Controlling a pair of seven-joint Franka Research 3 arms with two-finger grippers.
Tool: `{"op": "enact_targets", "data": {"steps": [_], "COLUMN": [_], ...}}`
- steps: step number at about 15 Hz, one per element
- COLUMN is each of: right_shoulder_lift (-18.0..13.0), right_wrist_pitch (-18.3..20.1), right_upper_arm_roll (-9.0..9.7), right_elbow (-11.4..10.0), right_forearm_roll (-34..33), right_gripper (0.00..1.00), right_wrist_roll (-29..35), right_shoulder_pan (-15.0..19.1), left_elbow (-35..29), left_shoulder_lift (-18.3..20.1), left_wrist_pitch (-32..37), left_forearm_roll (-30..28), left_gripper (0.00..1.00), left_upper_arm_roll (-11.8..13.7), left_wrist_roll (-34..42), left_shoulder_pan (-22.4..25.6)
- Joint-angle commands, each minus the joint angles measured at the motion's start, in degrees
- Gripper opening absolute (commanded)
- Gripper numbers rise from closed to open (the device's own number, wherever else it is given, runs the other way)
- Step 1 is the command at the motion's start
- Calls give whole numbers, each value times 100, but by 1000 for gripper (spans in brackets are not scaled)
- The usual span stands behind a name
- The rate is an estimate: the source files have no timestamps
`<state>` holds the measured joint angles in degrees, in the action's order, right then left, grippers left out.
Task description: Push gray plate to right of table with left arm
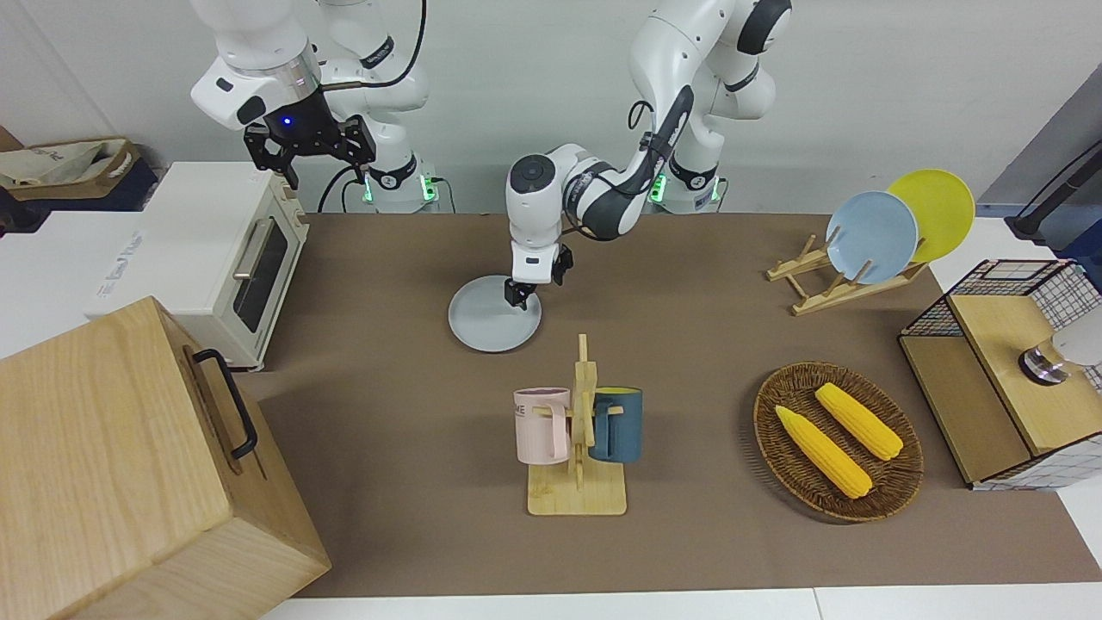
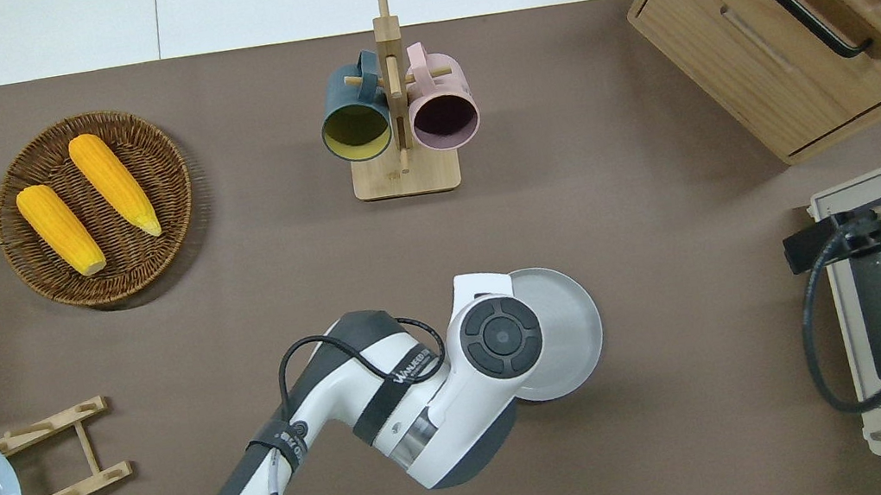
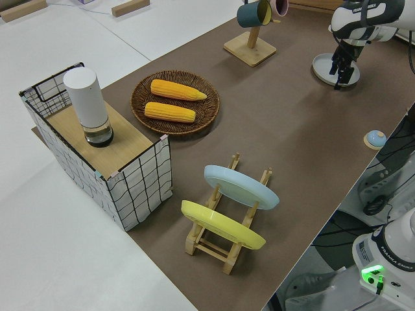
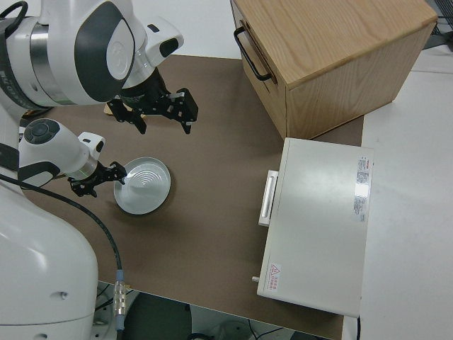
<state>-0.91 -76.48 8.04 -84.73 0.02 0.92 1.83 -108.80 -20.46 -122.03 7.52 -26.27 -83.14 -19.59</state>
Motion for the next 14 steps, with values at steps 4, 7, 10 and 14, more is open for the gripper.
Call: {"op": "enact_targets", "data": {"steps": [4, 7, 10, 14], "right_shoulder_lift": [-14, -14, -14, -14], "right_wrist_pitch": [90, 90, 90, 90], "right_upper_arm_roll": [93, 93, 93, 93], "right_elbow": [53, 53, 53, 53], "right_forearm_roll": [25, 25, 25, 25], "right_gripper": [983, 983, 983, 983], "right_wrist_roll": [67, 66, 66, 66], "right_shoulder_pan": [107, 107, 107, 107], "left_elbow": [34, 270, 946, 1466], "left_shoulder_lift": [1595, 1808, 1835, 1826], "left_wrist_pitch": [1768, 2288, 2937, 3317], "left_forearm_roll": [-734, -734, -761, -769], "left_gripper": [1000, 1000, 1000, 1000], "left_upper_arm_roll": [95, 192, 210, 219], "left_wrist_roll": [3579, 4831, 5947, 6380], "left_shoulder_pan": [1254, 1878, 2511, 2899]}}
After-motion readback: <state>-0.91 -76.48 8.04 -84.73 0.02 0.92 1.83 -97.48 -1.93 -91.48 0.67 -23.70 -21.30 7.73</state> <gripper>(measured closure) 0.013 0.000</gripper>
